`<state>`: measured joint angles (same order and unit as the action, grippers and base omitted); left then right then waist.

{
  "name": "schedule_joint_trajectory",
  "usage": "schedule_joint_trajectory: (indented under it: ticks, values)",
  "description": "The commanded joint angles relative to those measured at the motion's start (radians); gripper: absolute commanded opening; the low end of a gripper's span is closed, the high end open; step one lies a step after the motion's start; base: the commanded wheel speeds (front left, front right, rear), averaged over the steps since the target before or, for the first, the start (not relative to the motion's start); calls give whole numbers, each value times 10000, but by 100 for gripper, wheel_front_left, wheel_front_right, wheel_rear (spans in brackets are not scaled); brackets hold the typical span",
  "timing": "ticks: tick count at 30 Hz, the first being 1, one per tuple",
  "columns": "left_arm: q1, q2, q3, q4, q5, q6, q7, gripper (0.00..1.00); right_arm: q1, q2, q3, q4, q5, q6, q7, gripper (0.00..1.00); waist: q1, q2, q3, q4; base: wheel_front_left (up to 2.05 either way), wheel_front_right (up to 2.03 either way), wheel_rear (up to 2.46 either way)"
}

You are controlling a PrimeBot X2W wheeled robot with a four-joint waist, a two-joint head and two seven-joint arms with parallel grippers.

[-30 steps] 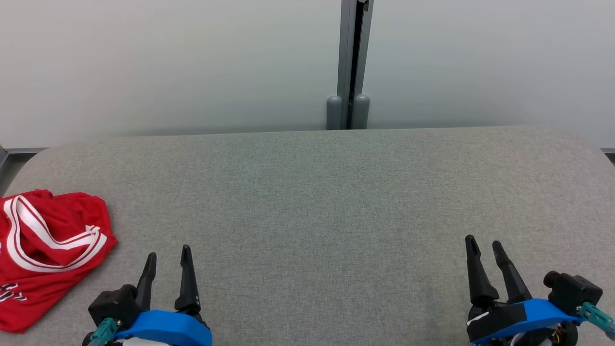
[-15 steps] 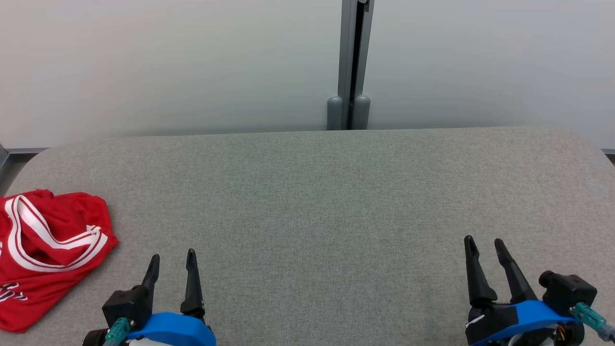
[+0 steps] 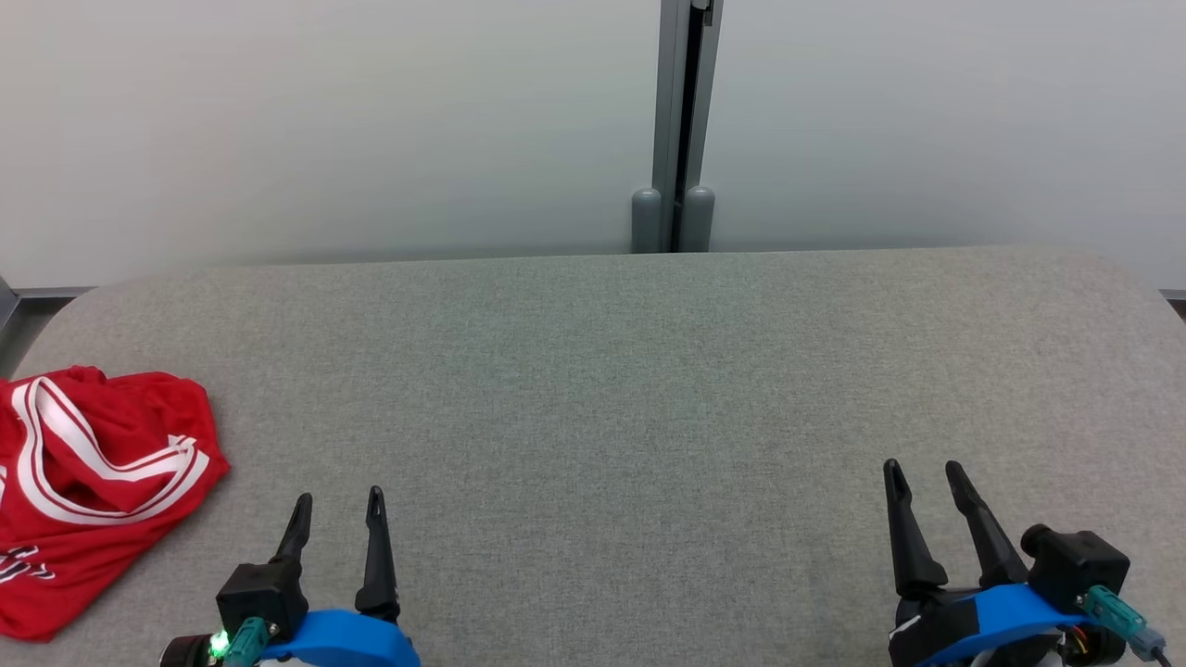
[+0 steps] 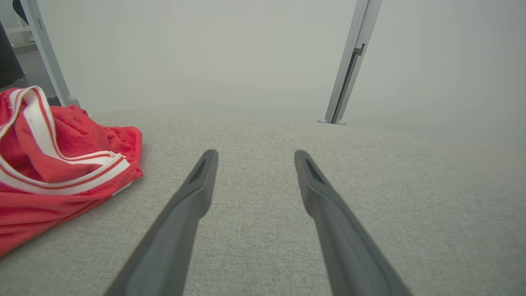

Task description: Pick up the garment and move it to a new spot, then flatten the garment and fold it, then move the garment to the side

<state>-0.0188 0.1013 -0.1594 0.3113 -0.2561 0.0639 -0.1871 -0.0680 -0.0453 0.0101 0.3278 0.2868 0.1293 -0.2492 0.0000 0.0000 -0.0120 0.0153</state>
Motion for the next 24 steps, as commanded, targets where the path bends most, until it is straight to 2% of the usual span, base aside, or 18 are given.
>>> schedule_joint_trajectory:
  ticks: [1, 6, 24]
  values:
    - [96, 74, -31, -49, 188, 67, -42, 100, -78, -82, 22, 9, -192, 24, -103, 100, 0, 0, -6, -12, 0, 0, 0]
    - [147, 94, -89, -80, 392, 131, -100, 100, -75, -85, 45, 130, -494, 24, -182, 100, 0, 0, -36, -38, 0, 0, 0]
    - [89, 138, -188, -95, 156, 208, -56, 100, -103, -80, -55, 209, -394, 16, -138, 100, 0, 0, 10, 98, 0, 0, 0]
